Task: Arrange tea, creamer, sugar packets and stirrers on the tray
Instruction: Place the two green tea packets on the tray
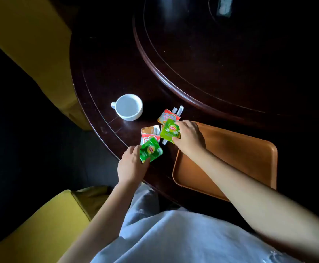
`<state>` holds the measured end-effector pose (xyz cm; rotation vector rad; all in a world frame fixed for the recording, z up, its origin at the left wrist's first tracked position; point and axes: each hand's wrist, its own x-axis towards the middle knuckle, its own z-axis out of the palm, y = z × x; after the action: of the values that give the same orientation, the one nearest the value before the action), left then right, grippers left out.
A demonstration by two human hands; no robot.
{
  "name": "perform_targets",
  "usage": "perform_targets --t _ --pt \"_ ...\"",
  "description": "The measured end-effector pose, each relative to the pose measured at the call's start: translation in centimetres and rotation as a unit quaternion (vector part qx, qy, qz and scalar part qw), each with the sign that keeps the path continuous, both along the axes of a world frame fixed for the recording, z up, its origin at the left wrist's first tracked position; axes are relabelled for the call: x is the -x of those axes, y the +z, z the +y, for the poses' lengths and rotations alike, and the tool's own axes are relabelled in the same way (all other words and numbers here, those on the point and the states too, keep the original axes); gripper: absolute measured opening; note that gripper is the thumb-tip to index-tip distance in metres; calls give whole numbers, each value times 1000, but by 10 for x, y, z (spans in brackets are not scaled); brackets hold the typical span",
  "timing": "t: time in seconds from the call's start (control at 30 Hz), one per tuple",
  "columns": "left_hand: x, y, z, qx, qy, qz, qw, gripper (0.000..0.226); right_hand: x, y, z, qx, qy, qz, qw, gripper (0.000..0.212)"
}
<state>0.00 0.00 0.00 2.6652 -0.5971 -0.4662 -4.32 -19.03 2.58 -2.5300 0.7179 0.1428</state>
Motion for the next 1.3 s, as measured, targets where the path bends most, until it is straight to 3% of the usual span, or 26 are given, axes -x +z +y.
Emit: perform_targets --t 0.3,0.5,0.67,0.77,0.83,0.93,1.03,1.13,1.3 --pt "-16 -10 1 -31 -33 -60 997 44 -28 -26 -1 102 26 58 993 58" --pt "-20 -12 6 -34 -35 -43 998 39 -27 -31 -1 96 0 39 995 68" --pt "-25 -3 8 33 28 4 999 18 -21 -29 -5 29 -27 -81 996 48" --pt "-24 5 8 97 102 42 989 7 -18 -24 -15 -97 -78 -118 985 35" --pt "-23 9 5 149 168 89 970 8 -15 -16 -25 -202 -129 -141 961 32" --pt "-18 13 -11 222 241 173 929 13 2 -2 -46 -280 -191 -159 927 31" --pt "-4 13 -36 238 213 209 924 20 35 4 -69 -311 -183 -106 926 29" --pt "15 6 -62 212 167 243 932 12 65 1 -82 -303 -173 -44 936 28" --pt "37 1 -84 158 78 252 952 5 96 -13 -87 -191 -165 16 968 31"
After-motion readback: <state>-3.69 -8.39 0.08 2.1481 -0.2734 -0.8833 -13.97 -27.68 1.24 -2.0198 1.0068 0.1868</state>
